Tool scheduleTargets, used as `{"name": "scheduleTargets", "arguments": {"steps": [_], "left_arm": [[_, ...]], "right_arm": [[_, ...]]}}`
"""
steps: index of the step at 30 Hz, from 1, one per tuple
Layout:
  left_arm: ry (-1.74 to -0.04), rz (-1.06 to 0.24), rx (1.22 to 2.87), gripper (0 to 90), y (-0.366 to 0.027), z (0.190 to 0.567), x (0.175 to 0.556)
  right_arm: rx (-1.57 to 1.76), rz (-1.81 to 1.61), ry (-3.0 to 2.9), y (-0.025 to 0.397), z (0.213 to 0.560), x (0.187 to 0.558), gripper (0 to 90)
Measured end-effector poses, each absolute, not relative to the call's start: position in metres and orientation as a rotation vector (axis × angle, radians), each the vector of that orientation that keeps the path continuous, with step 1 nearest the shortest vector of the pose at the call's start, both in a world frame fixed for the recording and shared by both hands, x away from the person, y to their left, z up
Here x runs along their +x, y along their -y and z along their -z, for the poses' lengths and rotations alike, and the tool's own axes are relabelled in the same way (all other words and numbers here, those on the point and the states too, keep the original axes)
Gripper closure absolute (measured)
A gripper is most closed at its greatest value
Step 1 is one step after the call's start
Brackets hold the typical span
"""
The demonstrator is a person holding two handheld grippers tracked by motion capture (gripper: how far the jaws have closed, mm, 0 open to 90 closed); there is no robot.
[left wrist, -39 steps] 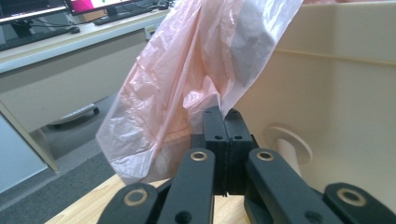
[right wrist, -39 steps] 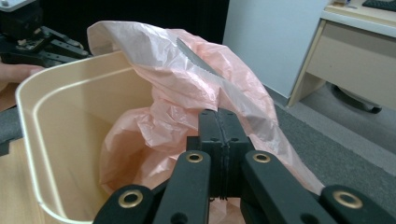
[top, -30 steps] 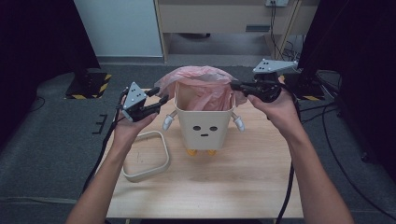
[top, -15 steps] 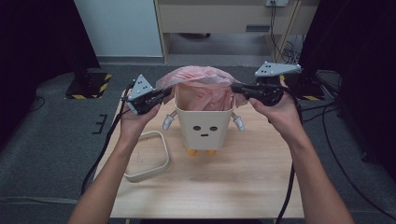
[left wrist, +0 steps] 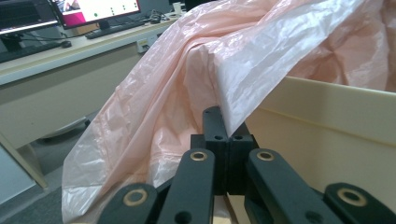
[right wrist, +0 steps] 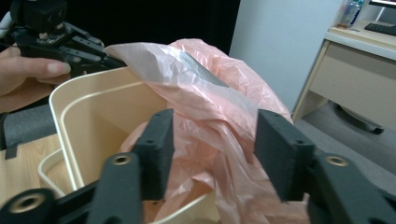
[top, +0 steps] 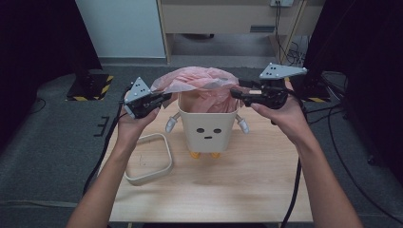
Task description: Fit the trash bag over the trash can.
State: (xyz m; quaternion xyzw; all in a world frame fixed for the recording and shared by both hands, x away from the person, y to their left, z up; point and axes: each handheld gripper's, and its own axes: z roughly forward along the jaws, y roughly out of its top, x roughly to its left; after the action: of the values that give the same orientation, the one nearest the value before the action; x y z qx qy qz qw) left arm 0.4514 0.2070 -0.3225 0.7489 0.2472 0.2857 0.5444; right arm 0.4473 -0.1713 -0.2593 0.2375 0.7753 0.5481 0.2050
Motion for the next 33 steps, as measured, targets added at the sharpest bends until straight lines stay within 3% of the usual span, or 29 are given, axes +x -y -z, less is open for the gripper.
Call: {"name": "scheduleTargets", "arguments": {"steps": [7,12,15,33], "left_arm": [[-0.559,-0.669,1.77,89.8,-0.208,0.318,0.445],[-0.536,-0.668,1.769,89.8,-0.21,0.314,0.438],[-0.515,-0.665,1.776,89.8,-0.21,0.313,0.434],[-0.552,-0.65,1.848,89.8,-0.214,0.336,0.437]], "right_arm": [[0.64,-1.527,-2.166,0.16,0.259,0.459,35.6],[0.601,-1.49,-2.19,0.154,0.255,0.455,75.6],[0.597,-1.487,-2.201,0.157,0.251,0.448,85.6],[0.546,-1.47,-2.26,0.153,0.262,0.395,87.7]]}}
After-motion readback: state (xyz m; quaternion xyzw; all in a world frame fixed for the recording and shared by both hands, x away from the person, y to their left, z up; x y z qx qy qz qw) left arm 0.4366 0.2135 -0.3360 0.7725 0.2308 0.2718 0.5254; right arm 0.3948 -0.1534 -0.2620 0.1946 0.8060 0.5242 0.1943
